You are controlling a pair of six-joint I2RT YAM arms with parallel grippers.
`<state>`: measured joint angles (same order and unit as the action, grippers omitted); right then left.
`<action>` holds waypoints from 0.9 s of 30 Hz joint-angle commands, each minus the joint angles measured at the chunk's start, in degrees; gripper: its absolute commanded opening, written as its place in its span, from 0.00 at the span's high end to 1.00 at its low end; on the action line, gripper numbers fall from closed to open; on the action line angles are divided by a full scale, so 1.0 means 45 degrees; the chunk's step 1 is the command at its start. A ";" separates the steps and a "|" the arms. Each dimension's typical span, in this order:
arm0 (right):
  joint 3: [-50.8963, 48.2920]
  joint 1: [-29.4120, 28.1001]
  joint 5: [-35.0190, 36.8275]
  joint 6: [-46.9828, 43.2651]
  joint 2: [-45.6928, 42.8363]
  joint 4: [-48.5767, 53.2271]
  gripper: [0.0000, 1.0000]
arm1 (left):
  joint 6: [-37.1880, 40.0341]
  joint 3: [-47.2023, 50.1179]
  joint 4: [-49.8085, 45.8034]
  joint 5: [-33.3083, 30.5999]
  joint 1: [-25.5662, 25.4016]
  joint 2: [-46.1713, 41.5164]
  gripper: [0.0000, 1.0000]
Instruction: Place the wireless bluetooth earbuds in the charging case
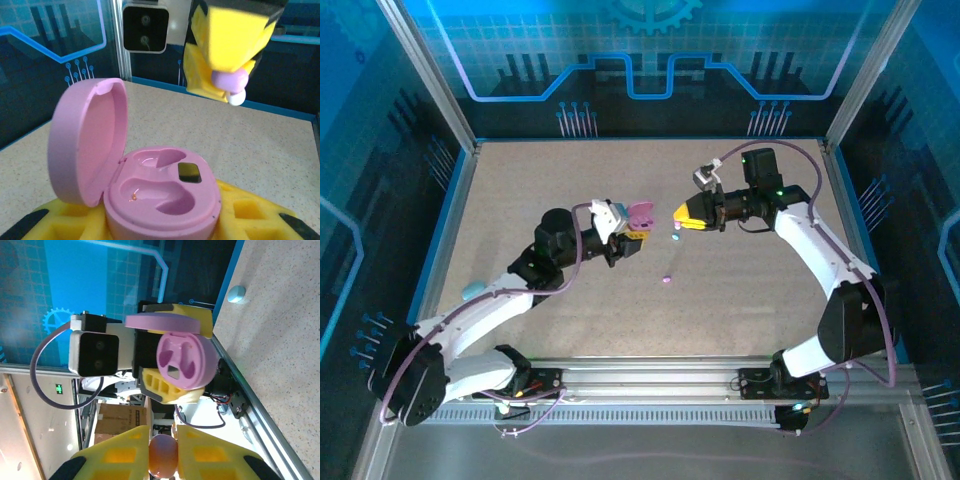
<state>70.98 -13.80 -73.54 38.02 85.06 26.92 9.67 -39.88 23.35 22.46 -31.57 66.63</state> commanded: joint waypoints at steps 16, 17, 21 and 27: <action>0.0145 -0.0043 0.2779 0.2961 -0.0949 -0.0332 0.81 | 0.0001 -0.0867 0.1193 0.1123 -0.0278 0.1138 0.66; 0.0164 -0.0077 0.2858 0.2881 -0.1008 -0.0337 0.81 | -0.0041 -0.0903 0.1261 0.1129 -0.0295 0.1177 0.66; 0.0147 -0.0161 0.3256 0.2686 -0.1236 -0.0385 0.81 | -0.0227 -0.0896 0.1681 0.1198 -0.0305 0.1391 0.66; 0.0047 -0.0320 0.3957 0.2557 -0.1525 -0.0300 0.81 | -0.0311 -0.0923 0.2314 0.1277 -0.0398 0.1767 0.66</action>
<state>71.22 -14.13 -58.06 49.93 80.16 25.61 8.95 -41.98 29.47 26.17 -32.60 73.54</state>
